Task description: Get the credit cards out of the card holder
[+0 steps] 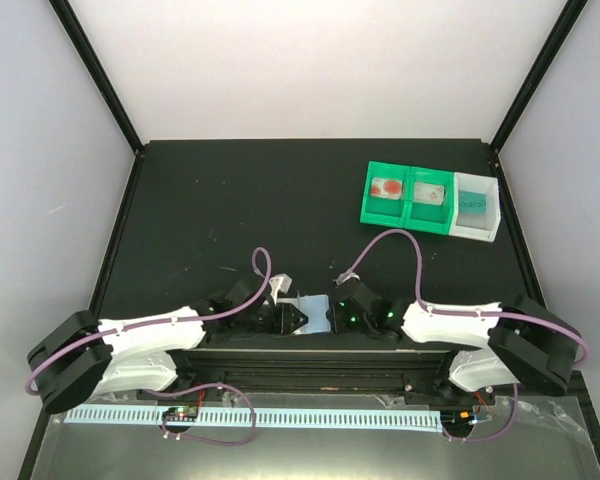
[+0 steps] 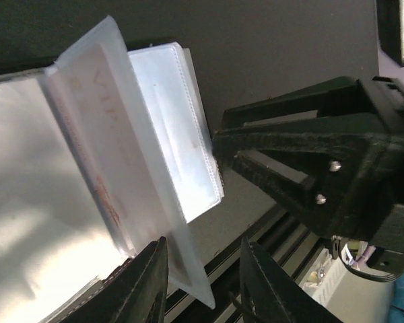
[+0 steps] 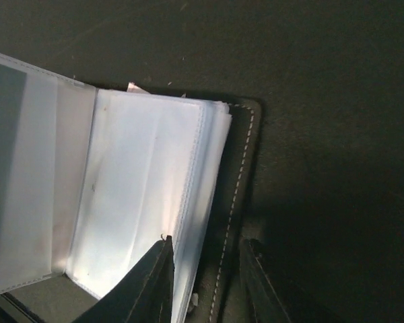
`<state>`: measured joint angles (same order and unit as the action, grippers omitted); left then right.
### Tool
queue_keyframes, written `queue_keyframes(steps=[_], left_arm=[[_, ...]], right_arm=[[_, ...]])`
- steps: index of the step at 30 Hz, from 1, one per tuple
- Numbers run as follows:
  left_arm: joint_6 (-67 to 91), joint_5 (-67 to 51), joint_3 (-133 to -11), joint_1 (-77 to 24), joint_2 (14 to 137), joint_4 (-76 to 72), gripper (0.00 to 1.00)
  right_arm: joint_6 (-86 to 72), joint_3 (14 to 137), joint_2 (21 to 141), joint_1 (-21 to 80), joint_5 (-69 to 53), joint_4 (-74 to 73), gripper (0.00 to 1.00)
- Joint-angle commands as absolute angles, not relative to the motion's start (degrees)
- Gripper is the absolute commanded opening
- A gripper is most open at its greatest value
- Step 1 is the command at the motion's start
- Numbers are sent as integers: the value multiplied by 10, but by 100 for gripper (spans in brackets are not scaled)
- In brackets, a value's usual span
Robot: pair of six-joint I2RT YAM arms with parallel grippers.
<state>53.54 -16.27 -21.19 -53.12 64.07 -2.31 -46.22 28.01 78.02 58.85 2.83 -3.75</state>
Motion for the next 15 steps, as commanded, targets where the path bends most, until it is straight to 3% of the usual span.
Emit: queue_keyframes(steps=[1, 10, 15], left_arm=[[528, -213, -230, -533, 673, -90, 33], [523, -211, -243, -533, 685, -101, 35], [521, -161, -244, -528, 658, -50, 40]], right_arm=[[-461, 269, 725, 590, 75, -53, 29], [-459, 254, 658, 590, 62, -38, 26], [-458, 258, 647, 591, 51, -38, 26]])
